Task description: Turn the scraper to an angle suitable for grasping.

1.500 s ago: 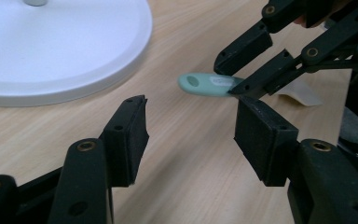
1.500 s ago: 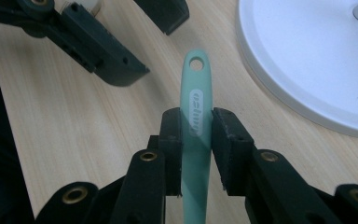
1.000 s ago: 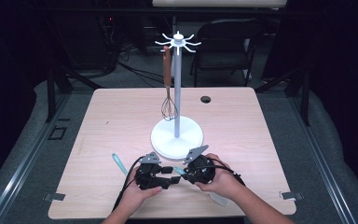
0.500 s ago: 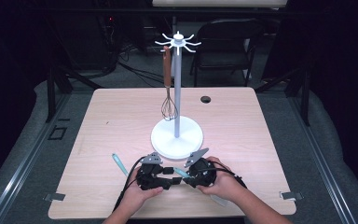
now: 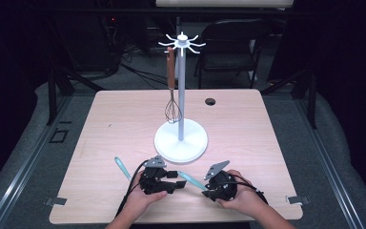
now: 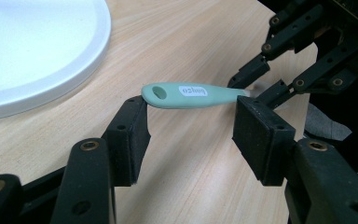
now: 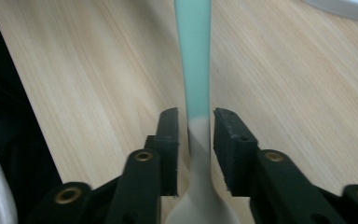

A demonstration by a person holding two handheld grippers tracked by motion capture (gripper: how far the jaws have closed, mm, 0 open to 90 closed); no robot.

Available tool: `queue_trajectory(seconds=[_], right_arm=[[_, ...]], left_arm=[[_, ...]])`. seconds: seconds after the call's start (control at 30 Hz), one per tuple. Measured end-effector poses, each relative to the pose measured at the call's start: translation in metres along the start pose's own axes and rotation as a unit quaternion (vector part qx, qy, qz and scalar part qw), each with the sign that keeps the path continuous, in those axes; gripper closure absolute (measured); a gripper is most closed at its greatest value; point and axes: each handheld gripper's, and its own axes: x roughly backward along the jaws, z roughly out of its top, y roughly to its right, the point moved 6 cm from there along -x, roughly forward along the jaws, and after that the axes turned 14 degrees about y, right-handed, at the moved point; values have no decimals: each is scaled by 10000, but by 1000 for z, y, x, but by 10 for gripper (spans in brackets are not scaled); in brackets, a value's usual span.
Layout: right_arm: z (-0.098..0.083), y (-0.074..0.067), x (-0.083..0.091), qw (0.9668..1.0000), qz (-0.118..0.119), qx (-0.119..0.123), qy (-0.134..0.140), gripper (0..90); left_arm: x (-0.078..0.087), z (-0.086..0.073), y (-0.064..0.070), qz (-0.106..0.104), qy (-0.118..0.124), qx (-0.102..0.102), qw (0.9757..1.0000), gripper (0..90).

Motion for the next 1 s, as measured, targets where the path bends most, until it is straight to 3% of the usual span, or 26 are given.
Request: queue_trajectory(seconds=[0.23, 0.3, 0.53, 0.67, 0.9, 1.0], right_arm=[[-4, -2, 1, 9998, -37, 175, -69, 803], [-1, -2, 2, 9994, -42, 325, -114, 806], [17, -10, -3, 9993, -53, 214, 318, 808], [30, -13, -7, 9986, -90, 216, 484, 808], [50, -16, -13, 9958, -148, 39, 902, 808], [57, -18, -13, 9945, -169, 50, 1033, 809]], left_arm=[[1, 1, 0, 48, 40, 8, 10000, 462], [2, 2, -1, 78, 85, 54, 9999, 469], [6, 6, -2, 76, 204, 235, 9995, 491], [10, 10, -1, 56, 379, 376, 9986, 549], [22, 25, 0, 132, 639, 327, 9973, 664], [27, 35, 2, 126, 764, 209, 9968, 706]])
